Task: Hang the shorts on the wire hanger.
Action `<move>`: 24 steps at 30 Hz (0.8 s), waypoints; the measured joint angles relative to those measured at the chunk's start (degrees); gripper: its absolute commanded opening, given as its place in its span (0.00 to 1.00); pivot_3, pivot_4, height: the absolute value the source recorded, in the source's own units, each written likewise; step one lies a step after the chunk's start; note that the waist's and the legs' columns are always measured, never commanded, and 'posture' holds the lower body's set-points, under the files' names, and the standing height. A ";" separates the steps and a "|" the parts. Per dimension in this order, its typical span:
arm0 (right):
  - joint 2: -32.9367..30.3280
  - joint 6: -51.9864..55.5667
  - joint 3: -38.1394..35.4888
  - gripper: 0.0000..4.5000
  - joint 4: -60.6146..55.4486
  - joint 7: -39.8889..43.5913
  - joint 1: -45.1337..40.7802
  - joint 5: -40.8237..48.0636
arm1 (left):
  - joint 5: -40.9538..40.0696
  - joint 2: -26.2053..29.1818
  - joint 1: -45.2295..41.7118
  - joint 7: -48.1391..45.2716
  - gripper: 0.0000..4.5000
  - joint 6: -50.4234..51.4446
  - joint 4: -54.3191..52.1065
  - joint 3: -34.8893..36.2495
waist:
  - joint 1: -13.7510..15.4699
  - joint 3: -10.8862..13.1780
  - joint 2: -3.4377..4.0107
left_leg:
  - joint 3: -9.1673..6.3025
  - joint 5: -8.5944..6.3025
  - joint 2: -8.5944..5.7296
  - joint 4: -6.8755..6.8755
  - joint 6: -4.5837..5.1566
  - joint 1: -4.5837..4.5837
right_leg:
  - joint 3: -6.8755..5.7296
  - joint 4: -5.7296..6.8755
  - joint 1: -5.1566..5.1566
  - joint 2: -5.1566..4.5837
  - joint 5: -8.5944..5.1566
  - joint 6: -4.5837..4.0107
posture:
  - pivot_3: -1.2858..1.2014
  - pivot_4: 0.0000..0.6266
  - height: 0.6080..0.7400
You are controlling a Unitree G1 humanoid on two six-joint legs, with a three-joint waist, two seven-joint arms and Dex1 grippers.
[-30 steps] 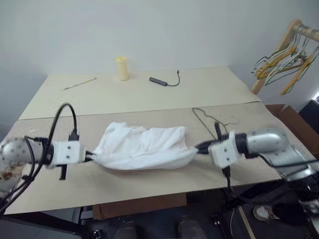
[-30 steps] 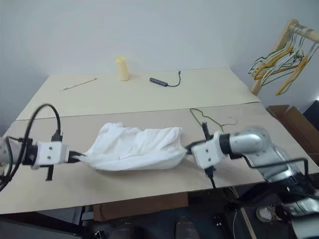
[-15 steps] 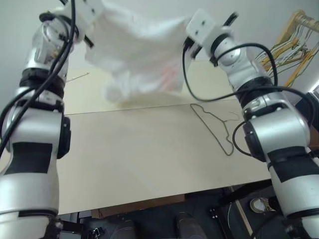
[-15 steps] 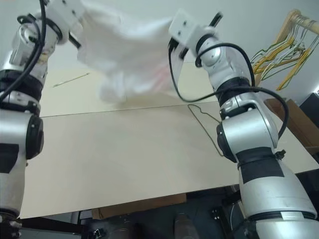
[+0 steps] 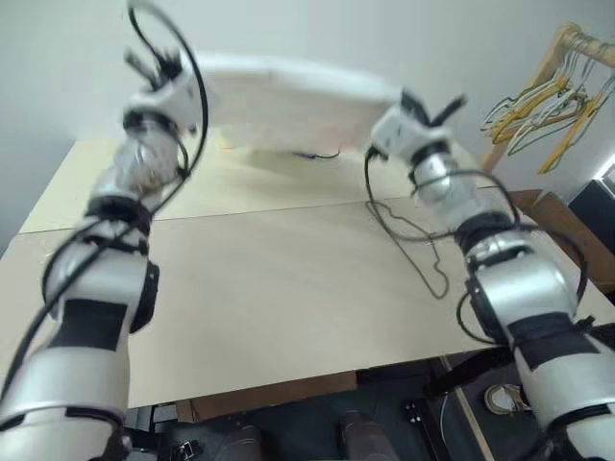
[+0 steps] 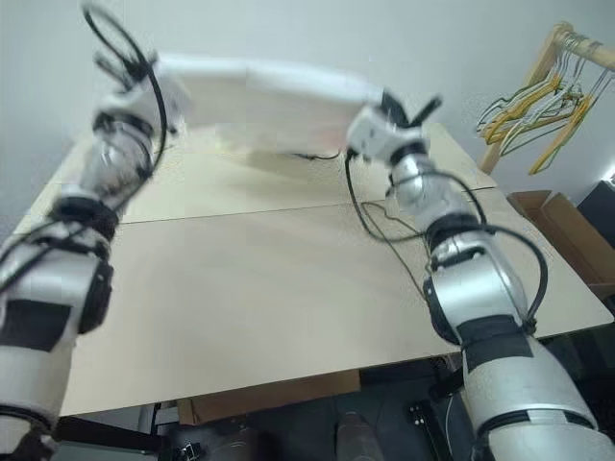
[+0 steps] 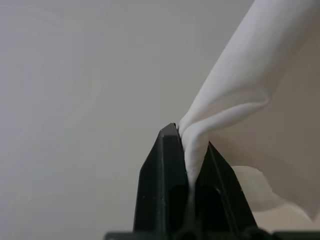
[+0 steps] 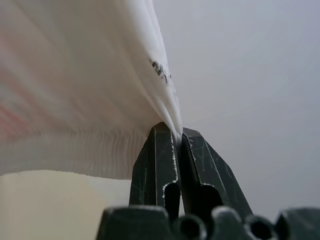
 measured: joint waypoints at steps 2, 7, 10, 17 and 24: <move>-0.56 -2.89 2.64 0.00 -0.04 1.28 4.03 -2.37 | -0.23 -0.06 6.69 -2.41 0.00 -1.10 -1.86 0.01 | -0.76 0.00 0.00 | -0.05 0.02 -0.03 0.02 -0.03 -0.04 | 0.01 0.00 -0.02 -0.03 0.04 0.04 | 0.48 0.00 1.00; -4.12 -11.60 9.86 0.00 -1.60 2.61 8.53 -9.36 | -4.99 3.75 20.63 -14.64 0.00 -3.00 -15.75 1.54 | -2.74 -0.05 0.01 | -0.13 0.08 -0.04 -0.02 -0.14 0.03 | 0.05 -0.01 0.13 -0.06 0.07 0.10 | 0.48 0.03 1.00; -6.05 -16.46 13.47 0.00 -2.46 2.96 11.22 -13.33 | -10.29 9.65 33.37 -28.88 0.00 -0.56 -29.69 2.10 | -4.35 -0.08 0.01 | -0.28 -0.02 -0.02 -0.04 0.03 0.08 | 0.10 -0.02 0.18 -0.06 0.06 0.11 | 0.48 0.04 1.00; -8.35 -22.15 18.63 0.00 -5.56 2.83 13.15 -18.62 | -20.35 24.66 51.77 -54.33 0.00 10.63 -58.50 4.48 | -5.07 -0.07 0.00 | -0.61 -0.13 -0.05 0.00 0.22 0.82 | 0.12 -0.09 0.83 -0.12 0.06 0.12 | 0.48 0.05 1.00; -11.60 -26.80 18.96 0.00 -11.68 3.82 17.77 -18.95 | -28.79 33.64 68.28 -66.34 0.00 18.76 -79.10 11.57 | -4.67 -0.06 -0.03 | -0.62 -0.25 0.10 -0.06 0.35 1.86 | 0.06 -0.28 1.98 -0.15 -0.06 0.05 | 0.47 0.06 1.00</move>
